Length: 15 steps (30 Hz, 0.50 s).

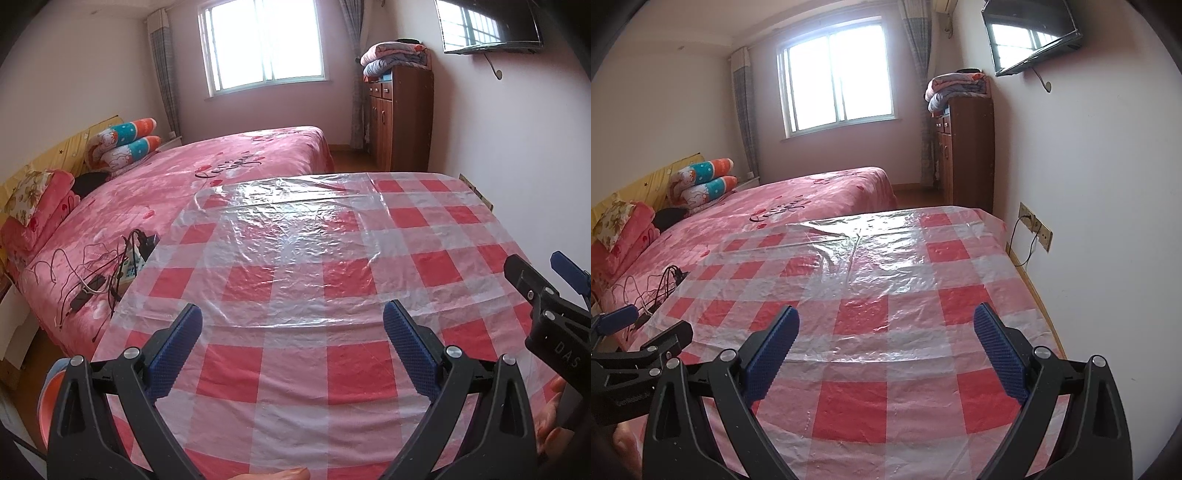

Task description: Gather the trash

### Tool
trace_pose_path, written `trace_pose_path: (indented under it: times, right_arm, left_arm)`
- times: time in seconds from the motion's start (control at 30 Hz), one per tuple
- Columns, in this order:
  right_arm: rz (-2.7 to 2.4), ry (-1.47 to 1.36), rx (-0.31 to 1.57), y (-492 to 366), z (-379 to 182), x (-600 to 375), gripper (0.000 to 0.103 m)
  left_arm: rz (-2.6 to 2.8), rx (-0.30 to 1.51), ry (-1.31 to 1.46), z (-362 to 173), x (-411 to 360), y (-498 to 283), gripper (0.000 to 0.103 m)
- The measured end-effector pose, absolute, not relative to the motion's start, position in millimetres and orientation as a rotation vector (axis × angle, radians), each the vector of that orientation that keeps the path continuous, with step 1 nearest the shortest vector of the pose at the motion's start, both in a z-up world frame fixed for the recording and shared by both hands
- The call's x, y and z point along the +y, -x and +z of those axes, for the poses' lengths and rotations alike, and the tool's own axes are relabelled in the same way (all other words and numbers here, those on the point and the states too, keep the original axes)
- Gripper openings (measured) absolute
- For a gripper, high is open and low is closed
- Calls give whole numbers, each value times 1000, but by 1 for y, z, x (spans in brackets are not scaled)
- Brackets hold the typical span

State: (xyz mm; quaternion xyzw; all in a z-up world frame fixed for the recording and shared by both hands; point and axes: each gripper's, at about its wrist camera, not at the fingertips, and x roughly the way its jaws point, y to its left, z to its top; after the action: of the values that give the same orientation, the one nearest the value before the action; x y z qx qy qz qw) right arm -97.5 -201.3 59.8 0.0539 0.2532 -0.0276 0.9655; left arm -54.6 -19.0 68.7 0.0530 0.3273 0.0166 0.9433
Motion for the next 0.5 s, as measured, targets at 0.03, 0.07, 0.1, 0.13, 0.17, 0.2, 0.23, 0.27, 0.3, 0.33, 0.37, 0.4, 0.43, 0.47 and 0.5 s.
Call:
trace_pose_path:
  times: [0.03, 0.07, 0.1, 0.13, 0.17, 0.2, 0.23, 0.27, 0.3, 0.33, 0.37, 0.4, 0.43, 0.47, 0.5]
  right_arm:
    - [-55, -109, 513, 97, 60, -201, 94]
    - [-54, -108, 514, 97, 59, -201, 94]
    - [-53, -108, 514, 97, 59, -200, 94]
    - [-52, -108, 514, 97, 59, -200, 94]
    - [-51, -107, 515, 97, 59, -200, 94]
    - [-49, -108, 516, 97, 59, -199, 94]
    - [-48, -108, 516, 97, 59, -199, 94]
    - [-47, -107, 516, 97, 59, -199, 94]
    - [-46, -108, 516, 98, 59, -198, 94]
    - [-45, -108, 516, 97, 59, -198, 94]
    - [-43, -109, 516, 97, 59, -198, 94]
    - [-41, -108, 516, 97, 59, -197, 94]
    - [-40, -107, 516, 97, 59, -197, 94]
    - [-39, -107, 516, 97, 58, -196, 94]
    - [-37, -106, 516, 97, 58, -196, 94]
  left_arm:
    - [34, 668, -108, 68, -19, 55, 99]
    - [34, 668, -108, 67, -19, 55, 99]
    - [34, 668, -108, 67, -19, 55, 99]
    - [33, 669, -108, 67, -19, 55, 99]
    - [33, 670, -108, 66, -19, 54, 99]
    - [33, 671, -108, 66, -19, 54, 99]
    - [33, 672, -107, 65, -19, 54, 99]
    - [33, 674, -107, 64, -19, 54, 99]
    - [33, 675, -107, 63, -18, 54, 99]
    - [33, 676, -106, 63, -18, 54, 99]
    - [34, 676, -106, 63, -18, 54, 99]
    - [35, 676, -105, 62, -17, 54, 99]
    - [35, 678, -105, 62, -17, 54, 99]
    - [36, 680, -104, 62, -16, 53, 99]
    - [36, 680, -102, 61, -16, 53, 99]
